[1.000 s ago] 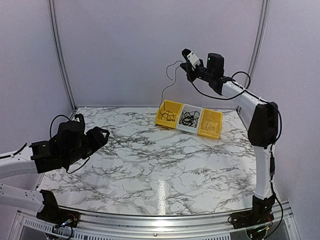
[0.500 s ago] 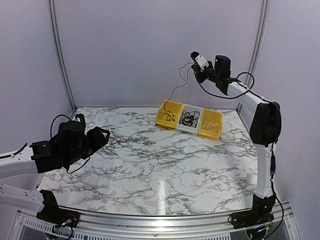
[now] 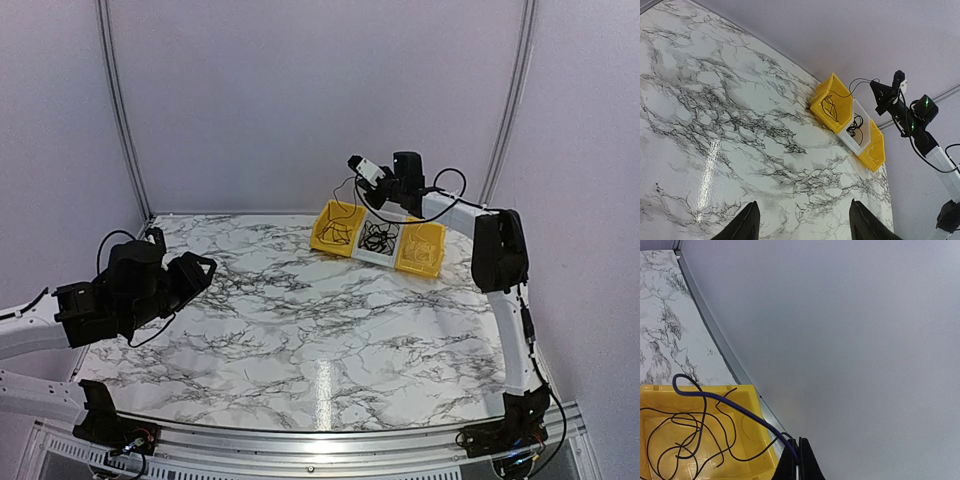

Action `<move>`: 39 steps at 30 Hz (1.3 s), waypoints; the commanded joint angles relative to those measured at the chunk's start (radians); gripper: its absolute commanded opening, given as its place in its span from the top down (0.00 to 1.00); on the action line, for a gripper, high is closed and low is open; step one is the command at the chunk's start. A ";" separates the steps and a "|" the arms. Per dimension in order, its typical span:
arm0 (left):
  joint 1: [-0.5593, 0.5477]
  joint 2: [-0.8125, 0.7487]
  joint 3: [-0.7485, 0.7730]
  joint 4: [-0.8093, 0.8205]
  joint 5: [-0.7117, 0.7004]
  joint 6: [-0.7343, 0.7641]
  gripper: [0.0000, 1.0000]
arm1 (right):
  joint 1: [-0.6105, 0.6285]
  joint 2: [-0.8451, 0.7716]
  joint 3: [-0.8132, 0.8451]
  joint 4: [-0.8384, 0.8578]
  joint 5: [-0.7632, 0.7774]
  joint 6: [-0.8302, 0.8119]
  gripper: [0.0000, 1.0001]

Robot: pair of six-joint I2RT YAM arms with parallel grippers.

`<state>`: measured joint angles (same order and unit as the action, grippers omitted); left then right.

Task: Untangle the cables

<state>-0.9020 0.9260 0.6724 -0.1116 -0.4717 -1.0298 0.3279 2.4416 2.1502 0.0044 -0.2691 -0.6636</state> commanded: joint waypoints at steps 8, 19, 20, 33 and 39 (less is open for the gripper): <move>-0.001 -0.018 0.010 -0.043 -0.012 -0.029 0.37 | 0.042 0.027 0.035 -0.084 -0.098 0.025 1.00; 0.001 -0.025 0.005 -0.043 -0.015 -0.027 0.37 | 0.068 0.050 0.008 -0.171 -0.065 -0.005 1.00; 0.000 -0.025 0.002 -0.043 -0.016 -0.030 0.37 | 0.068 0.047 0.008 -0.177 -0.058 -0.007 1.00; 0.000 -0.002 -0.008 0.009 -0.018 -0.013 0.36 | 0.066 -0.021 -0.024 -0.334 -0.065 -0.041 0.88; 0.001 0.020 -0.004 0.046 -0.013 0.008 0.36 | 0.054 -0.078 -0.014 -0.407 -0.053 -0.064 0.78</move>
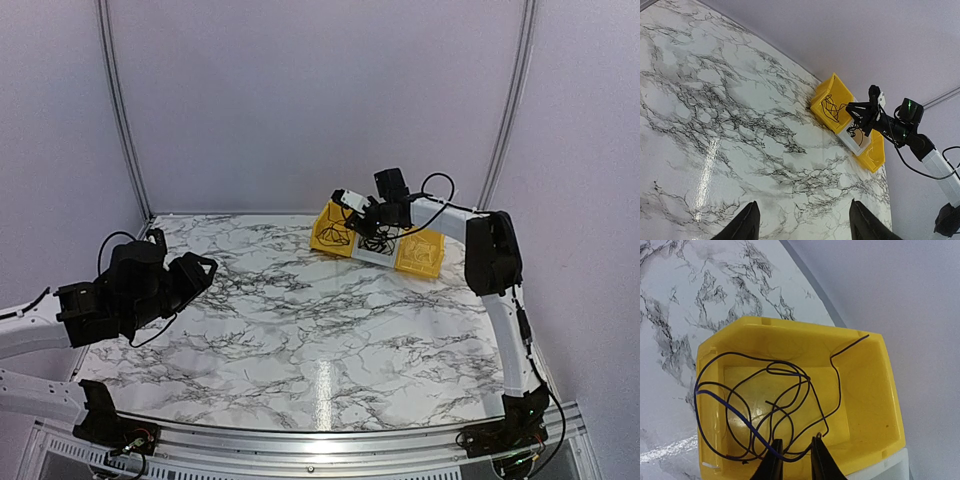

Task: Untangle the cables

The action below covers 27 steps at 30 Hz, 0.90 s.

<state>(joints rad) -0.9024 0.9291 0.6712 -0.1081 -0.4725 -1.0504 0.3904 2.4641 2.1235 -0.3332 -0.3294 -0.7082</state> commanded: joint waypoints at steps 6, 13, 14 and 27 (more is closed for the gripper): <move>0.002 0.060 0.017 0.083 0.001 0.066 0.35 | -0.040 -0.207 -0.009 -0.170 0.020 -0.039 0.55; 0.018 0.149 0.112 0.056 -0.015 0.246 0.28 | -0.106 -0.453 -0.201 -0.245 -0.030 0.025 0.48; 0.027 0.163 0.133 0.037 -0.014 0.297 0.26 | -0.117 -0.501 -0.239 -0.242 -0.046 0.045 0.48; 0.119 0.311 0.321 -0.110 -0.045 0.663 0.01 | -0.176 -1.291 -0.996 0.119 0.183 0.549 0.02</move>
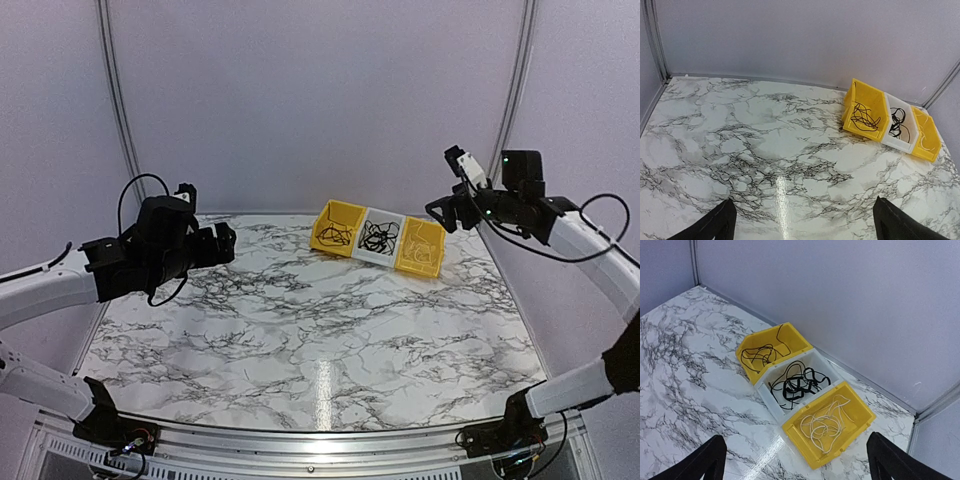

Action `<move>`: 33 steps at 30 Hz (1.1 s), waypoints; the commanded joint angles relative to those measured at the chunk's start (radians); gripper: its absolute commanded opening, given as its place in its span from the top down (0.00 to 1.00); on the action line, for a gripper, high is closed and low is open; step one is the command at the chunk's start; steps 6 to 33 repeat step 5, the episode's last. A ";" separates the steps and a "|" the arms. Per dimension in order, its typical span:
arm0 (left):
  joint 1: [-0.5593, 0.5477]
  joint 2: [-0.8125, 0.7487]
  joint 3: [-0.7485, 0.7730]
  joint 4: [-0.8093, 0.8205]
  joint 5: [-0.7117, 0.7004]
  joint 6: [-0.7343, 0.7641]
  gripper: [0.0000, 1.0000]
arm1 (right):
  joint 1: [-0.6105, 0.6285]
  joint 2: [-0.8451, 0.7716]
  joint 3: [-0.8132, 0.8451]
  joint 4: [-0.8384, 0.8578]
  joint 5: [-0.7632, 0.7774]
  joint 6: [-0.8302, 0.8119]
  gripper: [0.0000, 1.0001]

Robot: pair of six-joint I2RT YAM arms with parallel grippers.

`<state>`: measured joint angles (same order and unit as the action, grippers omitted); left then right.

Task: Untangle the cables

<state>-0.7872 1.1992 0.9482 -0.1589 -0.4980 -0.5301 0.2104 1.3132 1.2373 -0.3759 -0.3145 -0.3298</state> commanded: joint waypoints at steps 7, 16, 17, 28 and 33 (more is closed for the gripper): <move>0.005 0.072 0.062 -0.066 0.007 0.150 0.01 | 0.004 -0.208 -0.169 0.170 0.267 0.232 0.01; 0.005 0.072 0.062 -0.066 0.007 0.150 0.01 | 0.004 -0.208 -0.169 0.170 0.267 0.232 0.01; 0.005 0.072 0.062 -0.066 0.007 0.150 0.01 | 0.004 -0.208 -0.169 0.170 0.267 0.232 0.01; 0.005 0.072 0.062 -0.066 0.007 0.150 0.01 | 0.004 -0.208 -0.169 0.170 0.267 0.232 0.01; 0.005 0.072 0.062 -0.066 0.007 0.150 0.01 | 0.004 -0.208 -0.169 0.170 0.267 0.232 0.01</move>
